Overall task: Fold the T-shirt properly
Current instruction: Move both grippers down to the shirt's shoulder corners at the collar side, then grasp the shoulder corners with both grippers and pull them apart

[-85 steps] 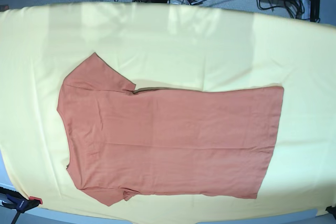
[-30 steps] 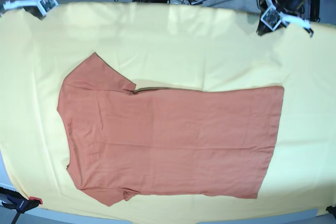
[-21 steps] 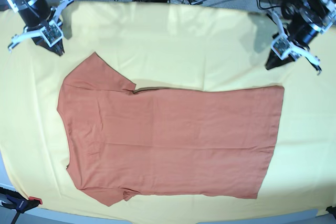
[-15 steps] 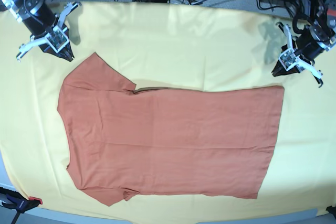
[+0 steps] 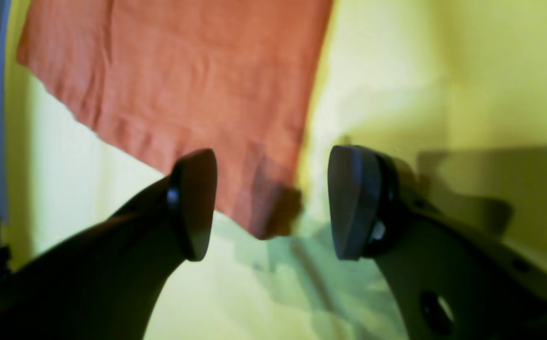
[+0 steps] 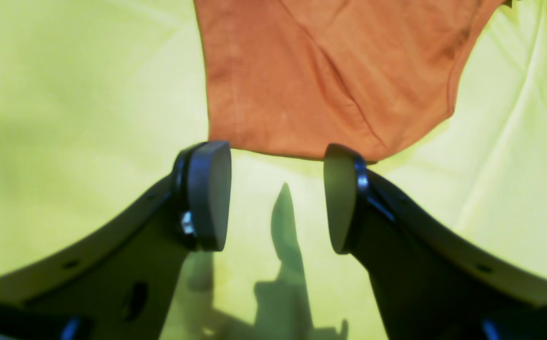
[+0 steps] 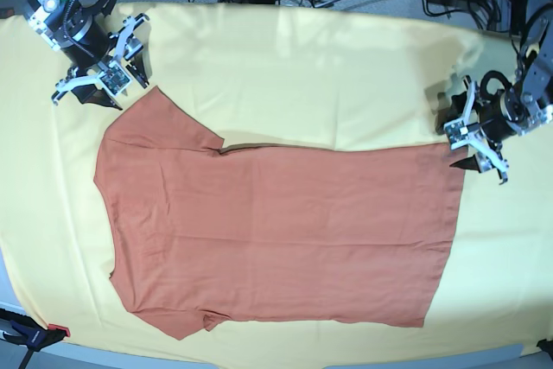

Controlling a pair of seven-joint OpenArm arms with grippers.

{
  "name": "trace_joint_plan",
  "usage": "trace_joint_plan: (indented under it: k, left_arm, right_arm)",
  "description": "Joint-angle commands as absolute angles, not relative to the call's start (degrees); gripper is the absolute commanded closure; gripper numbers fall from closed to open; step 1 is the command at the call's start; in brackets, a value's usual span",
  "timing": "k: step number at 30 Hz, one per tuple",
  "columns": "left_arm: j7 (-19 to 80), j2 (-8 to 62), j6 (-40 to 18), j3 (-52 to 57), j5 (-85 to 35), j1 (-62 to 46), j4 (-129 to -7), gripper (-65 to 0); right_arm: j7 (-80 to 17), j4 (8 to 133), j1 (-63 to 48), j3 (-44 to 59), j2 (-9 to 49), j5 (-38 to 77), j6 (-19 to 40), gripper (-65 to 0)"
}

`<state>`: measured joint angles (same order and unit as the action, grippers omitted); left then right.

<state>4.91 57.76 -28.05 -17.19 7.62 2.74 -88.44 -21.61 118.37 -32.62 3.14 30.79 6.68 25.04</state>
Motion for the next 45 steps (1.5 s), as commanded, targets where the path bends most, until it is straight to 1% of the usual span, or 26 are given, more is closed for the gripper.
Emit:
trace_joint_plan:
  k: [1, 5, 11, 13, 14, 15, 17, 18, 22, 25, 28, 32, 36, 37, 38, 40, 41, 45]
  left_arm:
    - [3.95, 59.16, -27.22, -17.91, 7.27, 5.54, -87.61, -37.7]
    - [0.73, 58.81, -27.29, -24.84, 7.57, 12.01, -82.5, -37.7]
    - [-0.23, 57.71, -27.24, -33.06, 10.76, 18.04, -80.12, -37.5]
    - [-0.23, 57.52, -27.22, -35.14, 11.92, 19.31, -79.72, -34.8]
    - [-0.19, 57.36, -27.22, -35.83, 12.49, 19.9, -79.61, -31.0]
    - [-0.21, 57.25, -27.24, -36.25, 12.67, 20.36, -79.48, -24.9]
    - [-0.08, 57.1, -27.22, -36.47, 12.62, 20.67, -79.48, -5.9]
    - [0.01, 57.1, -27.22, -36.47, 12.64, 20.67, -79.48, 0.0]
    - [0.47, 57.17, -26.87, -36.47, 12.62, 20.67, -79.48, 0.0]
    - [1.58, 57.14, -23.88, -36.47, 12.6, 20.67, -79.48, 0.0]
    - [1.93, 57.17, -21.71, -36.47, 12.6, 20.67, -79.48, 0.0]
    - [1.96, 57.17, -21.61, -36.47, 12.56, 20.67, -79.48, 0.0]
    - [1.98, 57.17, -21.63, -36.47, 11.42, 20.67, -79.48, 0.0]
    - [1.98, 57.17, -21.63, -36.47, 11.31, 20.67, -79.48, 0.0]
    - [1.98, 57.17, -21.63, -36.47, 11.31, 20.67, -79.48, 0.0]
    - [1.98, 57.17, -21.63, -36.47, 11.31, 20.69, -79.5, 0.0]
    - [1.98, 57.21, -21.63, -36.47, 11.31, 20.69, -79.57, 0.0]
    - [1.96, 58.33, -23.57, -36.47, 10.22, 20.67, -81.3, 0.0]
  right_arm:
    - [-20.56, 119.11, -32.51, 3.62, 31.44, 7.05, 24.64, -33.9]
    - [-20.58, 119.11, -32.51, 3.62, 31.46, 7.03, 24.62, -33.9]
    - [-20.75, 119.07, -32.51, 3.64, 31.44, 7.01, 24.58, -33.9]
    - [-20.75, 119.07, -32.47, 3.64, 31.46, 7.01, 24.49, -33.9]
    - [-20.75, 119.07, -32.38, 3.64, 31.46, 7.03, 24.43, -33.9]
    - [-20.73, 119.0, -32.36, 3.64, 31.46, 7.03, 24.4, -33.9]
    - [-20.73, 118.56, -31.99, 3.64, 31.46, 7.05, 24.75, -33.9]
    - [-20.73, 117.97, -31.68, 3.62, 31.46, 7.07, 25.82, -33.9]
    - [-20.1, 114.85, -30.09, 3.46, 31.46, 9.37, 30.61, -35.2]
    - [-20.12, 113.51, -28.69, 2.02, 31.46, 9.56, 31.09, -35.2]
    - [-20.08, 111.61, -27.0, -0.4, 31.44, 7.81, 29.98, -35.2]
    - [-20.08, 106.85, -23.35, -4.93, 31.44, 4.1, 28.14, -35.2]
    - [-20.12, 103.13, -19.86, -7.64, 31.44, -0.16, 24.1, -34.8]
    - [-20.21, 102.8, -19.29, -7.62, 31.46, -0.38, 23.68, -31.7]
    - [-20.82, 102.78, -18.9, -7.57, 31.51, -0.38, 23.16, -24.8]
    - [-22.17, 102.85, -18.41, -7.46, 31.64, -0.19, 22.94, -5.5]
    - [-23.14, 103.22, -18.41, -7.46, 31.66, -0.03, 22.63, 0.0]
    - [-28.29, 106.59, -18.68, -7.46, 33.28, 3.22, 22.76, 0.0]
